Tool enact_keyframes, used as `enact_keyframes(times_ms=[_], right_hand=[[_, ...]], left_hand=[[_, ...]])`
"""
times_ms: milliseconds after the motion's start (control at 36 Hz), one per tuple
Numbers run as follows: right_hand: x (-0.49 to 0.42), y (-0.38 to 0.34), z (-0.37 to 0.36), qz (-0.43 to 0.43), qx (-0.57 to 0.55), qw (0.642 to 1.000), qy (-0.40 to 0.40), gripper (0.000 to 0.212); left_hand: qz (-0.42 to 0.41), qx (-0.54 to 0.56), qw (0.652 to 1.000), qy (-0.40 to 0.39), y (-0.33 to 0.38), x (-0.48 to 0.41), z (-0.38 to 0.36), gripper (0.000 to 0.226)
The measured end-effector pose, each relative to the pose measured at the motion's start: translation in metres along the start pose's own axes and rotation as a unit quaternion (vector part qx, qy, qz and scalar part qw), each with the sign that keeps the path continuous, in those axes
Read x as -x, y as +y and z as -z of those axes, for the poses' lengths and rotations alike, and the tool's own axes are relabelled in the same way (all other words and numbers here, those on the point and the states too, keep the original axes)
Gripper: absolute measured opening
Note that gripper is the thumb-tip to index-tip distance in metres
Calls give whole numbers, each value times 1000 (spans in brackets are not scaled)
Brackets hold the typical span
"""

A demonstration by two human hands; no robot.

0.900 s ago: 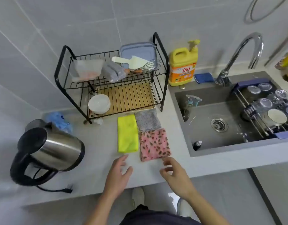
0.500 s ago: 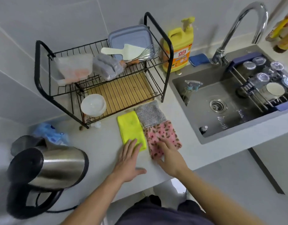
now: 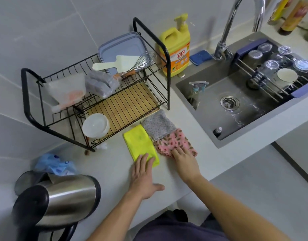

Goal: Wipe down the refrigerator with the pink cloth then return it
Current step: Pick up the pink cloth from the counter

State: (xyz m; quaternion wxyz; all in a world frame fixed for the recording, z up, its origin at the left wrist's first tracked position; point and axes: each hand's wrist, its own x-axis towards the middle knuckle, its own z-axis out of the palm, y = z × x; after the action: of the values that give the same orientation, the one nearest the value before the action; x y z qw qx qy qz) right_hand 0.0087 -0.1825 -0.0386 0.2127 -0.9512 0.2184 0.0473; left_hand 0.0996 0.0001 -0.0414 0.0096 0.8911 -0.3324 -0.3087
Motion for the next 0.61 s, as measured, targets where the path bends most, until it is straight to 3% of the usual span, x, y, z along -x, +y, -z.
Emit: enact_keyframes(times_ms=[83,167,250,333,444,611], right_hand=[[-4,2,16,-71,-85,993,-33,21],[2,19,32,-142,-228,963,-23,8],[19,37,57,-196,-331,923,6,25],[43,61,82,-224,-381,895,59,25],[70,100,112,-282,-428,851,115,24],[121,171,159,-337,-495,779,189,17]], left_hand=[[11,13,1000,-5,7,-1,3,120],[34,38,999,7,16,-5,7,97],[73,81,993,47,25,-10,15,63],[95,99,986,98,43,-12,22,42],[62,259,956,119,91,-12,30,35],[-3,425,902,70,206,-15,45,22]])
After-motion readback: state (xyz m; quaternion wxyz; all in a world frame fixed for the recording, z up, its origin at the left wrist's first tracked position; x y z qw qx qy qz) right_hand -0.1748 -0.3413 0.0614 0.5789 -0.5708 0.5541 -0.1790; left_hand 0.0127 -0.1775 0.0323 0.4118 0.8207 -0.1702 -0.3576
